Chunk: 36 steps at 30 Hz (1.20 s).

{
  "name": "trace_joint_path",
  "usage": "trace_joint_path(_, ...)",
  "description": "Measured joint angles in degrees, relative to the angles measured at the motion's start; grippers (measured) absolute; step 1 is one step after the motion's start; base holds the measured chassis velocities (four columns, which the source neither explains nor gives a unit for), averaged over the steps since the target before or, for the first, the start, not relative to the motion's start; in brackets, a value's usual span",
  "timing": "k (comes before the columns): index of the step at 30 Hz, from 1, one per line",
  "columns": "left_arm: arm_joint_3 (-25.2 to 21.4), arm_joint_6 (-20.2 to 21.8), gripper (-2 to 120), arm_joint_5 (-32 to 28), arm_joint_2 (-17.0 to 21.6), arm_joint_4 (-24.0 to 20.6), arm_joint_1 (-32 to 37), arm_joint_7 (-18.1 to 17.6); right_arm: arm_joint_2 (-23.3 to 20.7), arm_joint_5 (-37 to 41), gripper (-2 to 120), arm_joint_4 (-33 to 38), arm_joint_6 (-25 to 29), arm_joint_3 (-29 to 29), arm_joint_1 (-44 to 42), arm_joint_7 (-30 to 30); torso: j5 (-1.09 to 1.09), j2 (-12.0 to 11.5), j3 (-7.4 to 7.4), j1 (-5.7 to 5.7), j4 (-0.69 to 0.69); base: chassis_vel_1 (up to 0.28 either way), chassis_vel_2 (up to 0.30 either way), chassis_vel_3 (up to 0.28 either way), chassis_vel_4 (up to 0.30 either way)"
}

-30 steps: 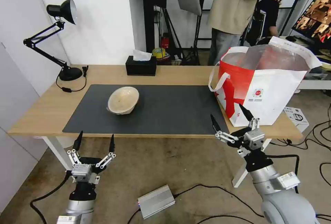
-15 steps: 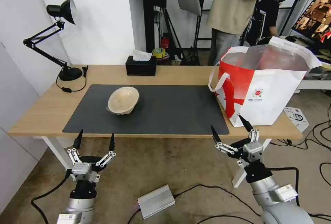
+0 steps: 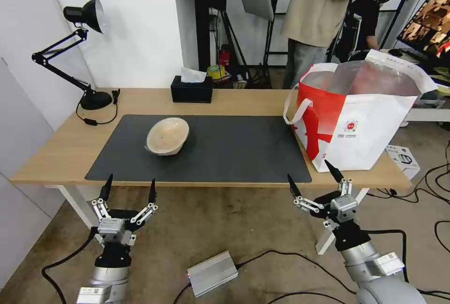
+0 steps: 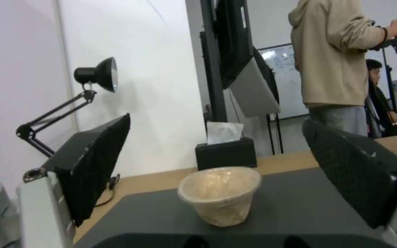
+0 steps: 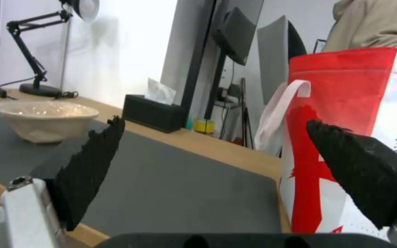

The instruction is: Pick up the trash from the table and place it into the takeout bag.

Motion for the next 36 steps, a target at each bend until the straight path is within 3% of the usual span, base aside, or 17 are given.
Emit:
trace_joint_path(11, 0.4, 1.0, 100, 0.2, 0.8, 0.0, -0.9, 0.0, -0.1, 0.0, 100, 0.0, -0.1, 0.0, 0.1, 0.0, 0.00, 0.0, 0.00, 0.00, 0.00, 0.000, 0.000, 0.000, 0.000)
trace_joint_path(21, 0.8, 4.3, 100, 0.1, 4.4, -1.1, -4.8, 0.1, -0.1, 0.0, 100, 0.0, -0.2, 0.0, 0.1, 0.0, 0.00, 0.0, 0.00, 0.00, 0.00, 0.000, 0.000, 0.000, 0.000)
trace_joint_path(36, 1.0, 12.0, 100, -4.0, 15.4, 0.0, -14.2, 0.3, -0.1, 0.0, 100, 0.0, -0.2, 0.0, 0.1, 0.0, 0.00, 0.0, 0.00, 0.00, 0.00, 0.000, 0.000, 0.000, 0.000)
